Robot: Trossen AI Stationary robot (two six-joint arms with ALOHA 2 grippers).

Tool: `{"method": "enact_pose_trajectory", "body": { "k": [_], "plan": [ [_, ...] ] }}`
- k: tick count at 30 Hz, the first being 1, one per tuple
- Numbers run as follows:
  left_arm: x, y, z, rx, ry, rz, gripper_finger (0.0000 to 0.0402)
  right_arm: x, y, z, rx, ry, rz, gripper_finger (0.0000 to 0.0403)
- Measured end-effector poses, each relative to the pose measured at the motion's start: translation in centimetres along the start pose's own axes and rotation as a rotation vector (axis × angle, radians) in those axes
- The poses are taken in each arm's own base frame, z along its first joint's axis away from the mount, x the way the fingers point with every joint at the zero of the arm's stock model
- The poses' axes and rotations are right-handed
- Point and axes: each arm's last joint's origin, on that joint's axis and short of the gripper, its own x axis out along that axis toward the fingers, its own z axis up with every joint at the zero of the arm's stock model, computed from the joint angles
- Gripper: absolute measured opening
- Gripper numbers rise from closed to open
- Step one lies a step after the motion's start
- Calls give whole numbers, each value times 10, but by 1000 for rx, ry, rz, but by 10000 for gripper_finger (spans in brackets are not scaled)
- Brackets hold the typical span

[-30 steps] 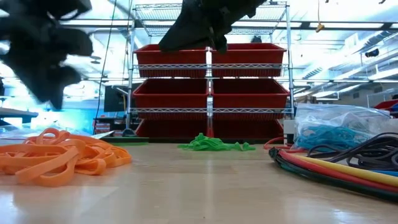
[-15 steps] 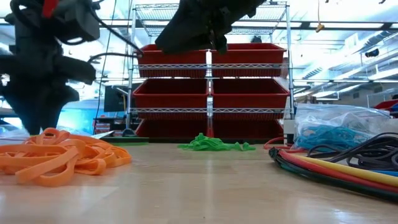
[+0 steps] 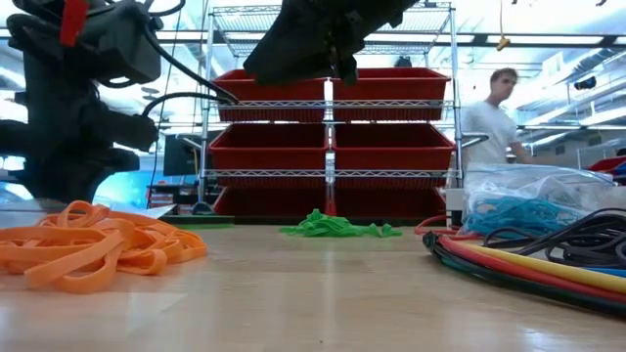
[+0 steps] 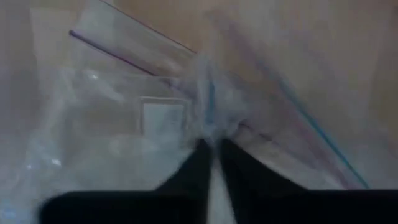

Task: Sort rubber bands
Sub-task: Open the transparent zip bag

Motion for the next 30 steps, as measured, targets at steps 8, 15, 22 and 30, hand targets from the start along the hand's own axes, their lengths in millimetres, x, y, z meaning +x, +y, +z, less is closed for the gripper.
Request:
{"method": "enact_pose_trajectory", "body": {
  "k": [8,15,22,30],
  "plan": [
    [-27,-3,18,42,-60,-18,4,0,0,0,0,-1,0,106],
    [-69,-5,35,86,-184,-53,2,0,1,0,0,-1,2,105],
    [-65,-2,27,86,-98,-37,2,-1,3,-1,-3,1,8,103],
    [-58,-1,23,66,-82,-24,2,-1,3,-1,-4,1,8,103]
  ]
}}
